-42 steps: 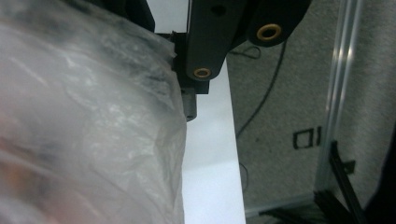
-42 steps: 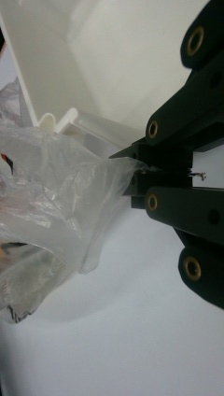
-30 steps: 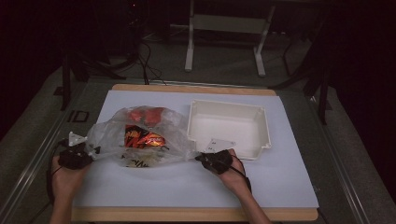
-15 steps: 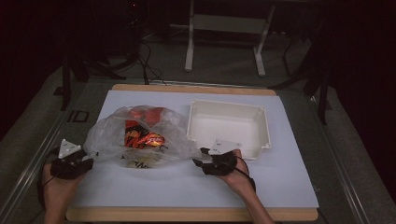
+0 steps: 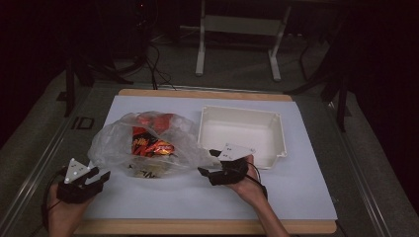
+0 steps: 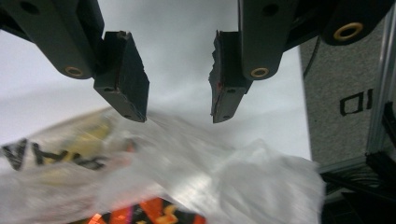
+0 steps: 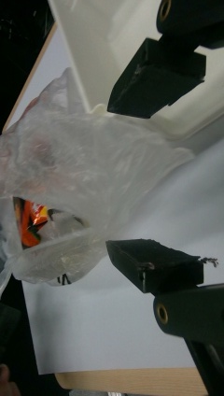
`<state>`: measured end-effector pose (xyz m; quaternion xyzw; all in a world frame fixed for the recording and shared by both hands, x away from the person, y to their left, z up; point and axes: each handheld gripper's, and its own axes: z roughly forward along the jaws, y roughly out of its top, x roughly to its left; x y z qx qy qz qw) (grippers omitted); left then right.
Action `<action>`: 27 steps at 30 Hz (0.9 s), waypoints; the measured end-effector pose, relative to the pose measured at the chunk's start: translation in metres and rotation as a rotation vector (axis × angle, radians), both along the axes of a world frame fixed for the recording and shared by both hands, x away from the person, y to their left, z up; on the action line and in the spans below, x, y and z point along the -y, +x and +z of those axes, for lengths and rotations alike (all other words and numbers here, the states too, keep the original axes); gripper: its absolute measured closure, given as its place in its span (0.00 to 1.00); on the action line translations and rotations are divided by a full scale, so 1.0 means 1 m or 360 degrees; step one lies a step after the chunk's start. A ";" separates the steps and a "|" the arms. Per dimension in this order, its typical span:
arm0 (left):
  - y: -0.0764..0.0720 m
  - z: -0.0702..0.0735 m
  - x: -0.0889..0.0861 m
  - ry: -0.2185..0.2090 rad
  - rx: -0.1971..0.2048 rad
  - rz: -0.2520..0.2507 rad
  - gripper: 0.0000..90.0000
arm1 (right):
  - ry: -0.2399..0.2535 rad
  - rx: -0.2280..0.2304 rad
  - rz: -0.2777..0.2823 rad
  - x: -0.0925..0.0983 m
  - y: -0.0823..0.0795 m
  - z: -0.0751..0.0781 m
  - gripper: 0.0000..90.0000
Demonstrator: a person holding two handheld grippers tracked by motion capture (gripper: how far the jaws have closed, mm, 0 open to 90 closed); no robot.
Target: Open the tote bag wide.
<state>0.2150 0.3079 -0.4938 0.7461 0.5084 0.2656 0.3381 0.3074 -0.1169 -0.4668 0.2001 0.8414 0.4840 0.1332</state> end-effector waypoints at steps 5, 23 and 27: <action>-0.008 -0.001 0.012 0.0030 -0.0007 -0.0069 0.64 | 0.0011 0.0009 -0.0001 -0.014 0.004 0.006 0.31; 0.019 0.040 0.067 0.0143 0.0221 -0.0265 0.48 | -0.0119 -0.0046 -0.0099 -0.058 0.038 0.006 0.32; 0.041 0.034 0.068 0.0169 0.0188 -0.0263 0.43 | -0.0146 -0.0059 -0.0117 -0.062 0.043 0.004 0.35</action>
